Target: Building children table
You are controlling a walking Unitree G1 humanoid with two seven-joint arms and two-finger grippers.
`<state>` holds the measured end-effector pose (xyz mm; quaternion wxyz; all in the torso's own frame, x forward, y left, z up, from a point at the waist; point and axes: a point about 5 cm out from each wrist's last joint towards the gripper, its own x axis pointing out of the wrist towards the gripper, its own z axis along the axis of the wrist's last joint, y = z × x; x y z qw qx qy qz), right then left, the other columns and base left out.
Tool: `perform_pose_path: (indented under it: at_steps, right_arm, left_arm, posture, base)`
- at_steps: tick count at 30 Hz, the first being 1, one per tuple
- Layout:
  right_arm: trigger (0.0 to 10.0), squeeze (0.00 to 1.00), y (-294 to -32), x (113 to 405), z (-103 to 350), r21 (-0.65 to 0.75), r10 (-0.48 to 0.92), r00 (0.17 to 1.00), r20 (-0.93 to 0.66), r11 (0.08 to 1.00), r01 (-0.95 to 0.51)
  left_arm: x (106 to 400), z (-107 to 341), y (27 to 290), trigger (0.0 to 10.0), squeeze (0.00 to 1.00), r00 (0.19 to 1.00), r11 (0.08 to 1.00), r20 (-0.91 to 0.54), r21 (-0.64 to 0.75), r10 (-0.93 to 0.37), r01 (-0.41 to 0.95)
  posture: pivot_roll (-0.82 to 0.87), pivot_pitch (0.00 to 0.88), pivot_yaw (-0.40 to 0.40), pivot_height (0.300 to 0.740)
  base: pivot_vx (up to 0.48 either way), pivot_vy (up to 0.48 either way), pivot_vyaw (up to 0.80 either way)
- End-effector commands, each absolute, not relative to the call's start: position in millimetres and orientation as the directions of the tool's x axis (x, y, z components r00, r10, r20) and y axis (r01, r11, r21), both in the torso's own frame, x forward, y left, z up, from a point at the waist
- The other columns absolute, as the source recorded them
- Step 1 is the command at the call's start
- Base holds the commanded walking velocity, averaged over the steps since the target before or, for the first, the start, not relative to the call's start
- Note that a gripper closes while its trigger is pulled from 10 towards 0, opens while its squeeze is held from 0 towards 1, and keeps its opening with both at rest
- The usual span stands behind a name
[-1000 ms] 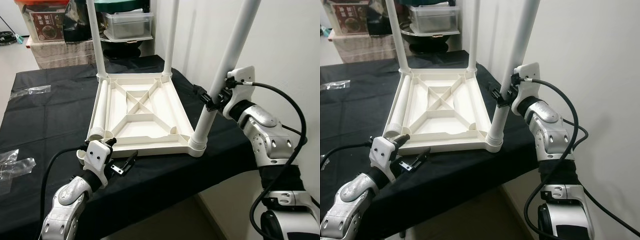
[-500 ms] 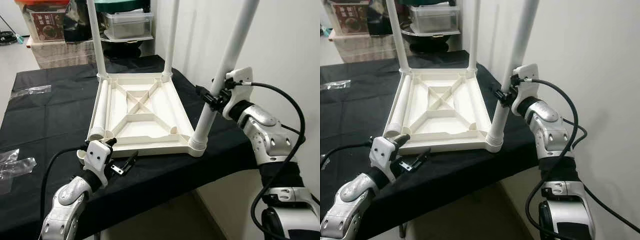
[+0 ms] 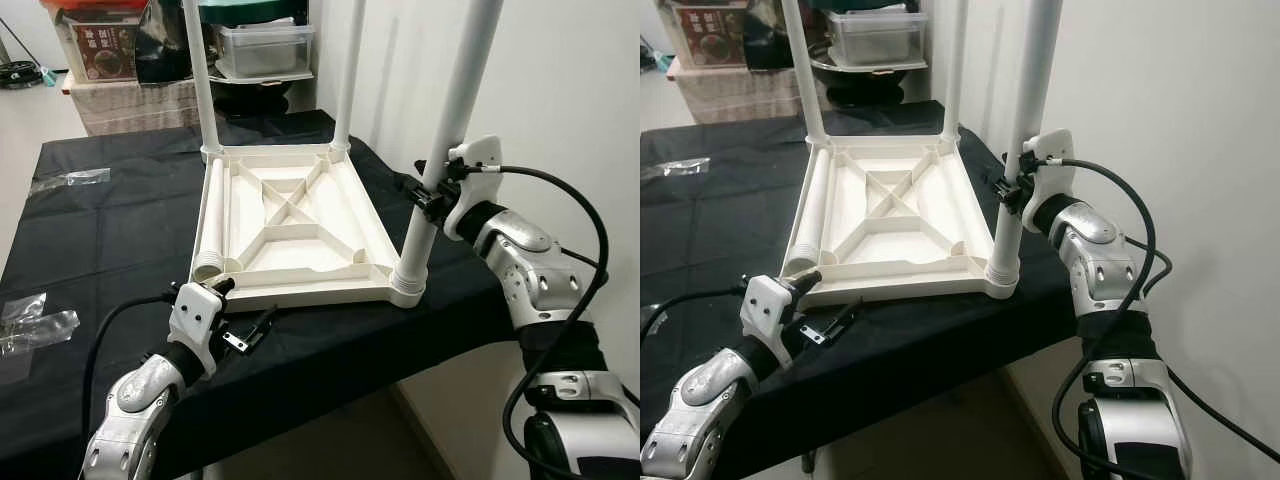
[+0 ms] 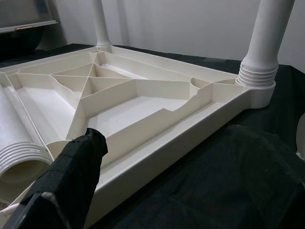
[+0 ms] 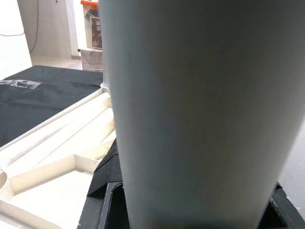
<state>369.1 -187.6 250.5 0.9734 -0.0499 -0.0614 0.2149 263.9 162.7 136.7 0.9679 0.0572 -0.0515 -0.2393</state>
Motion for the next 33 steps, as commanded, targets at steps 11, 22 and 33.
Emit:
perform_pose_path:
  at_steps: [11,22,33]
  right_arm:
    - [0.0,0.00,-188,377,221,0.038,0.395,0.918,-0.039,0.919,-0.393]
    - [0.0,0.00,-178,373,196,0.055,0.373,0.920,-0.116,0.928,-0.369]
    - [0.0,0.00,-162,372,123,0.066,-0.151,0.898,-0.413,0.979,0.195]
  left_arm:
    - [262,132,160,10.0,0.00,0.877,0.874,0.048,0.129,-0.478,0.469]
    - [260,131,161,10.0,0.00,0.880,0.877,0.047,0.124,-0.472,0.464]
    - [261,129,158,10.0,0.00,0.883,0.881,0.046,0.115,-0.467,0.460]
  posture:
    - [0.03,0.000,-0.076,0.740]
    - [0.03,0.000,-0.081,0.740]
    - [0.02,0.000,-0.087,0.740]
  base:
    - [0.000,0.000,0.00]
    - [0.000,0.000,0.00]
    - [0.000,0.000,0.00]
